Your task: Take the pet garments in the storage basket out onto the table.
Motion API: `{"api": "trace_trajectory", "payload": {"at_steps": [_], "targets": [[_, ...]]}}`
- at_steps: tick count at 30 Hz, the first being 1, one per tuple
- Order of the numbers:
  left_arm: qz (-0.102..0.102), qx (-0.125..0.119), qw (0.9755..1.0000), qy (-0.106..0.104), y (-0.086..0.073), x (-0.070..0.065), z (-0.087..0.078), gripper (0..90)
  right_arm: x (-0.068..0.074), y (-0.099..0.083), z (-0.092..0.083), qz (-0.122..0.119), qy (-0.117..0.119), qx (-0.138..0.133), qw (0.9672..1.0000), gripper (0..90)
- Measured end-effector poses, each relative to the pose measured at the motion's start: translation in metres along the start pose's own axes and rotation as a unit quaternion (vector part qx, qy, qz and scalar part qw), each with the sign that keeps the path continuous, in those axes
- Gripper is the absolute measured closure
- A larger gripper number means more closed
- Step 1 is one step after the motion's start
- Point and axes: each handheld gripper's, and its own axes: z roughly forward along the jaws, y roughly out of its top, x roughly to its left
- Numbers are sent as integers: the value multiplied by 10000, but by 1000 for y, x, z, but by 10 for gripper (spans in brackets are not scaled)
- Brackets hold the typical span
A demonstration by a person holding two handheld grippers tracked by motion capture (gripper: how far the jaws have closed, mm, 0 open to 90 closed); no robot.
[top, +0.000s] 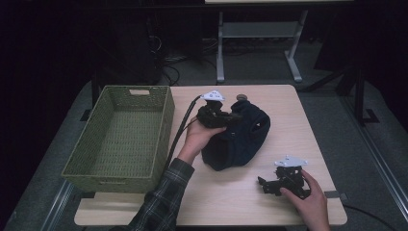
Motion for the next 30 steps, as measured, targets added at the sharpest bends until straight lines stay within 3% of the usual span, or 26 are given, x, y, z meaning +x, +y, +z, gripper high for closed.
{"api": "trace_trajectory", "payload": {"at_steps": [6,12,16,18,22,30], "targets": [[82,274,9994,206,-10,0,24,824,0,0,0,34,14,19,10000,4],[-103,343,9991,210,-21,7,39,823,0,0,0,30,8,20,10000,5],[-37,532,9982,266,-27,9,48,809,0,0,0,29,10,17,10000,5],[-86,621,9975,328,-29,9,50,751,0,0,0,18,7,13,10000,5],[-203,581,9976,330,-28,12,47,562,0,0,0,17,9,13,10000,5],[-158,475,9978,429,-21,8,28,390,0,0,0,26,10,19,10000,5]]}}
